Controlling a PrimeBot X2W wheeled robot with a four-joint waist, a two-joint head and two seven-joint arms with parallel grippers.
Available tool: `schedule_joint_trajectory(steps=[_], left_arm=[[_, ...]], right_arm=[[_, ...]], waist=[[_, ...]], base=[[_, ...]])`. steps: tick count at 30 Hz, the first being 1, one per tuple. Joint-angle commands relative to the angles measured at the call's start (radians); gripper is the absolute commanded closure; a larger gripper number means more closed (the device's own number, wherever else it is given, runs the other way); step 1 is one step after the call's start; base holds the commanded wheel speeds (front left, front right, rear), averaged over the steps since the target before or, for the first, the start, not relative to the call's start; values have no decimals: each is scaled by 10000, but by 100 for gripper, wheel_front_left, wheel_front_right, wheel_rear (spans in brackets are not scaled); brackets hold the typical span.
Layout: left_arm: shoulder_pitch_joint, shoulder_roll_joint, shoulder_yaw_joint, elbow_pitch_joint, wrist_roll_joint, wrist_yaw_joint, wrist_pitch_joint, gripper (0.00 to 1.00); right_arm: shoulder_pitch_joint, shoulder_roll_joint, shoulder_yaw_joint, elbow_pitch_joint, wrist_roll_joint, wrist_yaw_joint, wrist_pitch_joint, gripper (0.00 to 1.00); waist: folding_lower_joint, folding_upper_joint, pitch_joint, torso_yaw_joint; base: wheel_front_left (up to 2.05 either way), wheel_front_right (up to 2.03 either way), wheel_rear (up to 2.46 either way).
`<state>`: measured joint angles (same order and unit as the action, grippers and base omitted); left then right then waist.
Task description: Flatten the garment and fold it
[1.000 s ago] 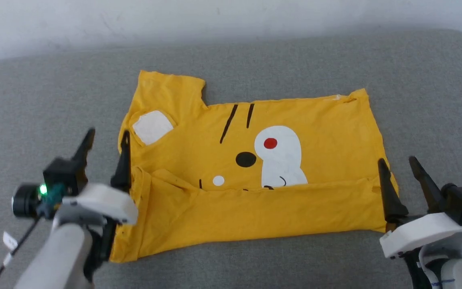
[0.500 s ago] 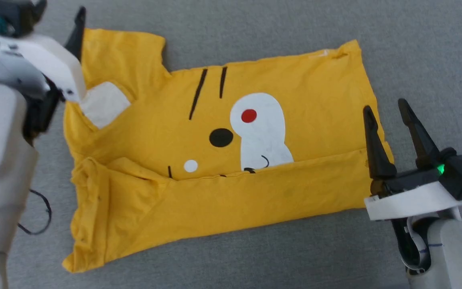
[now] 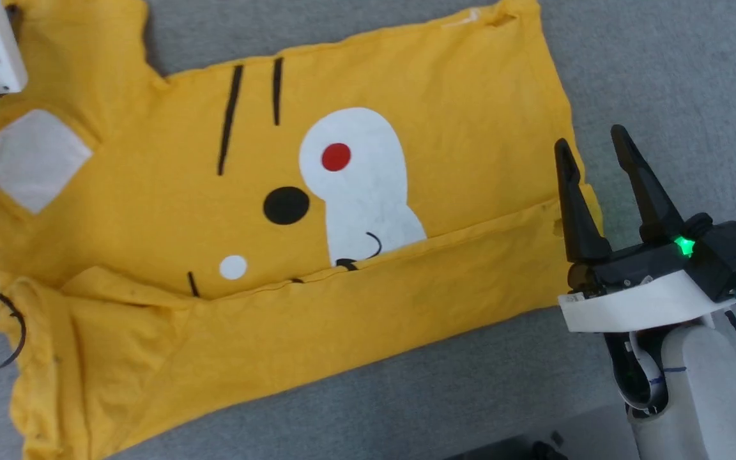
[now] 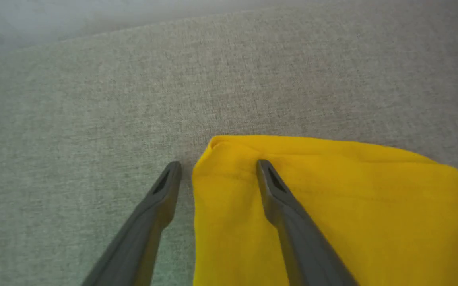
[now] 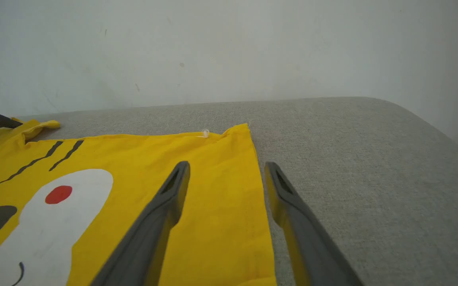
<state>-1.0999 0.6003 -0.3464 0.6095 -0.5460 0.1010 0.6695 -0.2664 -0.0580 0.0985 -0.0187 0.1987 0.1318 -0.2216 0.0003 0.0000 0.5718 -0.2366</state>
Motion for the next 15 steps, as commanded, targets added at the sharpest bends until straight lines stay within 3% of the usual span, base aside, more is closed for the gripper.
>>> schedule_joint_trajectory(steps=[1, 5, 7, 8, 15], left_arm=[[47, 138, 59, -115, -122, 159, 405, 0], [421, 416, 84, -638, -239, 536, 1307, 0], [626, 558, 71, -960, -261, 620, 1554, 95], [713, 612, 78, -1123, -303, 615, 1635, 100], [1027, 739, 74, -1966, -356, 559, 1432, 100]], right_arm=[[-165, 34, -2, 52, 90, -11, -78, 0], [-225, 53, 15, 147, 122, -11, -138, 0], [-250, 58, 13, 161, 102, -11, -147, 0], [-271, 60, 22, 158, 79, -11, -136, 0], [-1252, -137, -23, 120, -243, -11, 513, 0]], waist=[[-3, 0, 423, -415], [-3, 0, 454, -420], [-3, 0, 440, -397], [-3, 0, 433, -378], [-3, 0, 363, -204]], base=[[0, 0, 0], [0, 0, 0], [0, 0, 0], [0, 0, 0], [0, 0, 0]])
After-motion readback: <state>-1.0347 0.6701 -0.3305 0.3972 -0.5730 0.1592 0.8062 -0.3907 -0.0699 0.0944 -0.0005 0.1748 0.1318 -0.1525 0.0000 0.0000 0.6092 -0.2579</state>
